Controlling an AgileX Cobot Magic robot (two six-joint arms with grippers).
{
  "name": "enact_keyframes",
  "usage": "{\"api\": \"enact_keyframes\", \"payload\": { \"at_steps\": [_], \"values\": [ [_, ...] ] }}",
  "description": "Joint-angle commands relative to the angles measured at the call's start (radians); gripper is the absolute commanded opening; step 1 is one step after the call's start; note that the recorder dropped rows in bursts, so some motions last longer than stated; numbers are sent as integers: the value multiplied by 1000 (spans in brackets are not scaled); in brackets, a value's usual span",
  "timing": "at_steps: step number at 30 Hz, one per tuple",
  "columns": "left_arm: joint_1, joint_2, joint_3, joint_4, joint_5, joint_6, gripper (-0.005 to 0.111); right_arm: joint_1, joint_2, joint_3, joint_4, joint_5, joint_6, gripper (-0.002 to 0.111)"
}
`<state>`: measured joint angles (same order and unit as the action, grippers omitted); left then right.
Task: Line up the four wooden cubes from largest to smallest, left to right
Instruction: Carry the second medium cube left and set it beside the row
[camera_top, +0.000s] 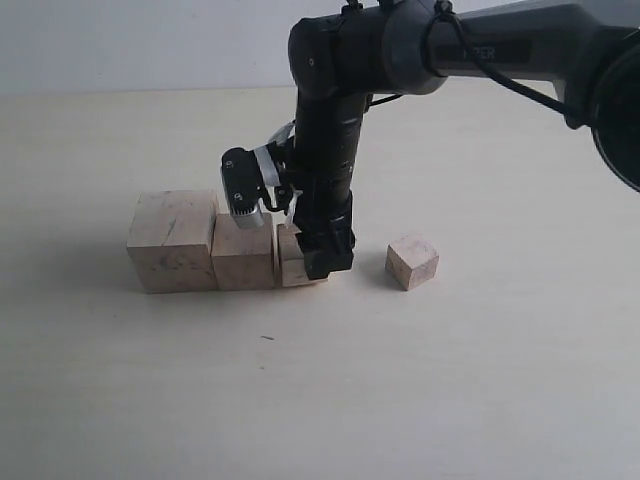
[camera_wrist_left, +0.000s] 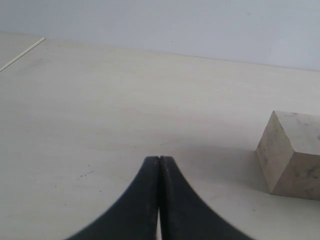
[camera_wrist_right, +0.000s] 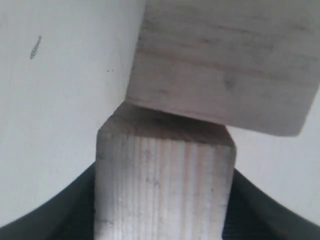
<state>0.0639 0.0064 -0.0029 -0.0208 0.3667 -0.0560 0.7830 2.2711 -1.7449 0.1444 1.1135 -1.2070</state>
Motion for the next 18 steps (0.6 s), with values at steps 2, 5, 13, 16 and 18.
{"api": "enact_keyframes", "payload": {
  "at_steps": [2,5,13,16,18],
  "values": [
    [-6,-6,3,2,-12,-4,0,2,10,-8,-1,-15,2,0],
    [-6,-6,3,2,-12,-4,0,2,23,-8,4,-17,2,0],
    [-6,-6,3,2,-12,-4,0,2,27,-8,35,-71,20,0],
    [-6,-6,3,2,-12,-4,0,2,29,-8,35,-99,50,0],
    [-6,-6,3,2,-12,-4,0,2,29,-8,35,-97,49,0]
  ]
}}
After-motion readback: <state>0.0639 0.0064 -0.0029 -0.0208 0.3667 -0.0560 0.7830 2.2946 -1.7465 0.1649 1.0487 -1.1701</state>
